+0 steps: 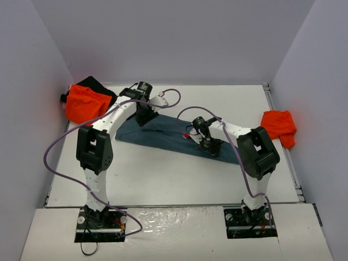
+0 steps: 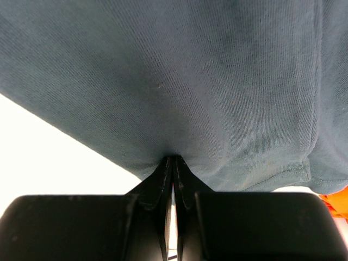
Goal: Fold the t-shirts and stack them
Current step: Rotate the tshirt 90 degrees
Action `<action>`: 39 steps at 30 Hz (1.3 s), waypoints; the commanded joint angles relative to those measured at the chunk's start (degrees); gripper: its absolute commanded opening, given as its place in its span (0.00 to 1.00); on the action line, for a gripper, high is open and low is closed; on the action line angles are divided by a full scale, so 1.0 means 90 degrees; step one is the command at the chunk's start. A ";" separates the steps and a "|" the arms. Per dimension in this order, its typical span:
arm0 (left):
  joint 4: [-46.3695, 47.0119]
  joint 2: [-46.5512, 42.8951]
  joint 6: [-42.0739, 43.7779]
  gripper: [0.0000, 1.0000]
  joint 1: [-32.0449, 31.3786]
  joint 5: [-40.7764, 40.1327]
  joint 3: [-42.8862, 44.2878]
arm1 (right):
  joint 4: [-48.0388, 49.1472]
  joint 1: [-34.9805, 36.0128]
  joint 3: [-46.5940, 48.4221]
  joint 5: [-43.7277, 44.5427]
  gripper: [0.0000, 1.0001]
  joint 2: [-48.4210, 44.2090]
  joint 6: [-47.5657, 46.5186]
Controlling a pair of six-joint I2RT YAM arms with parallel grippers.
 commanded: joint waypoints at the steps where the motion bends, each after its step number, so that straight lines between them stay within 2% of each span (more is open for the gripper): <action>1: -0.0033 -0.0192 0.0307 0.42 -0.0016 0.0514 -0.0022 | 0.0433 -0.0055 -0.0108 -0.0020 0.00 0.0321 0.0128; 14: 0.0261 0.0380 0.0764 0.42 -0.0096 0.0795 -0.0053 | 0.0467 -0.0099 -0.0080 0.0001 0.00 0.0459 0.0163; 27: 0.0358 0.0912 0.0860 0.41 -0.0154 0.0601 0.0333 | 0.0486 -0.0109 -0.0127 -0.0019 0.00 0.0469 0.0192; 28: 0.0359 0.0937 0.0866 0.39 -0.0154 0.0570 0.0353 | 0.0498 -0.0109 -0.0134 -0.0025 0.00 0.0468 0.0186; 39: 0.0414 0.0936 0.0891 0.36 -0.0154 0.0259 0.0518 | 0.0554 -0.0109 -0.0177 -0.0089 0.00 0.0527 0.0192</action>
